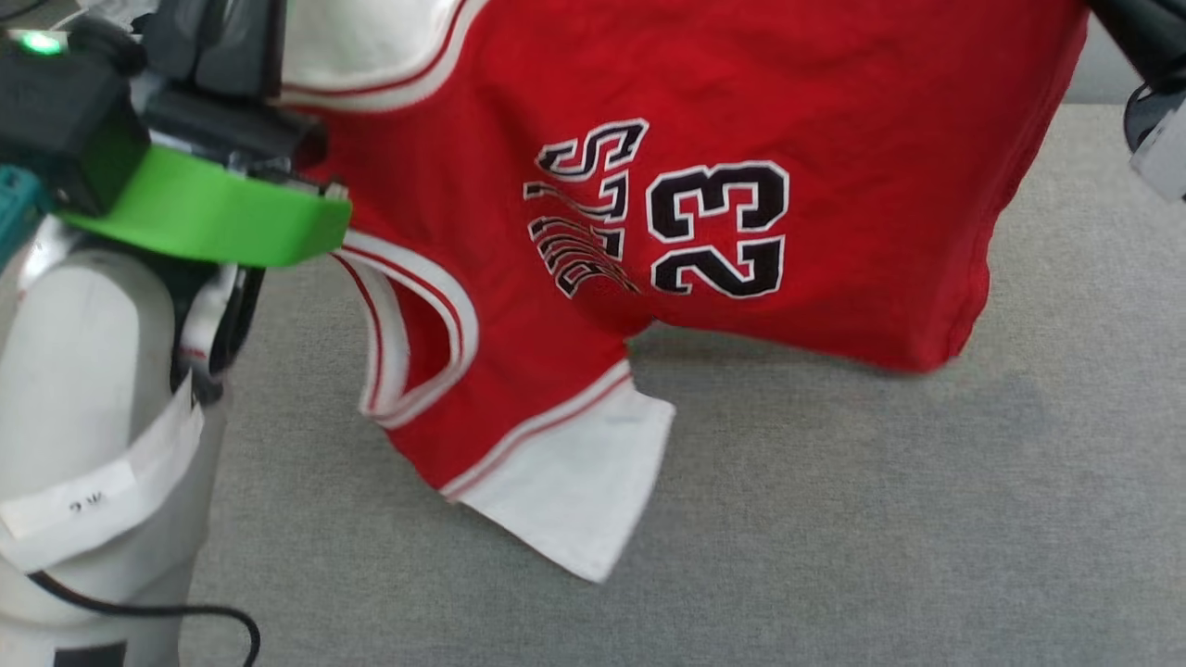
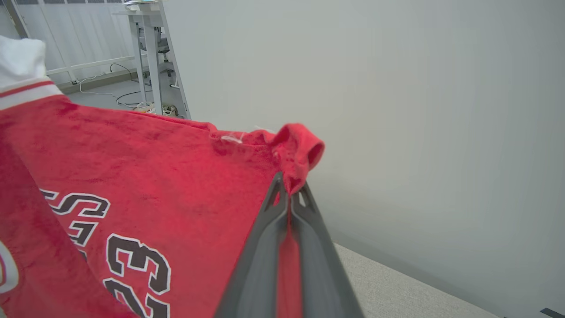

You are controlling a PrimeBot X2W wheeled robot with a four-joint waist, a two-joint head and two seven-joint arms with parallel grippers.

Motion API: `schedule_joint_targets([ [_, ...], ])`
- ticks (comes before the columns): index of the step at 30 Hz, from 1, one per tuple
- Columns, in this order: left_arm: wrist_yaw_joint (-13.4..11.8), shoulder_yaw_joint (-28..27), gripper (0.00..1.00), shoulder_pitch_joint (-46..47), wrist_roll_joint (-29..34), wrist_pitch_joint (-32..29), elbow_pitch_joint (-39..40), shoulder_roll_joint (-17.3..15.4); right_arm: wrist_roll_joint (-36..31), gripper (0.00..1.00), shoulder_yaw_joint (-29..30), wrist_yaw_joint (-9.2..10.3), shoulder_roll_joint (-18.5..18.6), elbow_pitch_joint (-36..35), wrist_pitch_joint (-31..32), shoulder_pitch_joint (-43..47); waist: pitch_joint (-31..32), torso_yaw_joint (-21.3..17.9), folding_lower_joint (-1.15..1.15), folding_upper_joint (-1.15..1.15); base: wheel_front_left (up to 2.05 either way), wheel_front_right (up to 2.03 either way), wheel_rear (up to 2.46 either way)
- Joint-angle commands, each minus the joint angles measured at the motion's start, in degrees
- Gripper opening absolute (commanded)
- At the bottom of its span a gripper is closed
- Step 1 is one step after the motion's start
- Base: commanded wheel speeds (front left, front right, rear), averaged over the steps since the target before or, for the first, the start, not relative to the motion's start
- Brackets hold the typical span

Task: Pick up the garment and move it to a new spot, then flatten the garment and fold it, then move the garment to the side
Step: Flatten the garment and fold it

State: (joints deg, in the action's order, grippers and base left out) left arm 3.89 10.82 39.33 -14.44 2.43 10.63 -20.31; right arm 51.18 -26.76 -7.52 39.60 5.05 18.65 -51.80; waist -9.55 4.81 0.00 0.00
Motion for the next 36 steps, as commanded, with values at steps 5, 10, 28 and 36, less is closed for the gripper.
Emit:
schedule_joint_targets([
  [5, 1.44, 0.07, 0.0, 13.07, -2.43, -1.51, -6.14, 1.04, -3.06, 0.0, 3.76, 0.03, -1.74, 1.54, -0.08, -5.25, -3.37, -1.38, 0.0, 0.0, 0.0, 0.0, 0.0],
  [10, 2.67, 1.69, 0.0, 28.59, -3.08, -0.89, -17.34, 1.25, -7.17, 0.0, 6.14, 0.03, -3.17, 6.95, 0.34, -14.82, -8.97, -1.66, 0.0, 0.0, 0.0, 0.0, 0.0],
  [28, 3.55, 8.23, 0.0, 66.71, -2.13, 8.13, -48.1, 2.91, -14.0, 0.0, 1.24, 0.03, -9.78, 31.17, -8.87, -47.62, -21.31, -3.59, 0.0, 0.0, 0.0, 0.0, 0.0],
  [36, 3.58, 11.76, 0.0, 65.36, -5.36, 11.39, -55.46, 2.46, -10.17, 0.0, -5.67, 0.03, -10.69, 36.24, -12.36, -47.24, -23.06, -3.43, 0.0, 0.0, 0.0, 0.0, 0.0],
])
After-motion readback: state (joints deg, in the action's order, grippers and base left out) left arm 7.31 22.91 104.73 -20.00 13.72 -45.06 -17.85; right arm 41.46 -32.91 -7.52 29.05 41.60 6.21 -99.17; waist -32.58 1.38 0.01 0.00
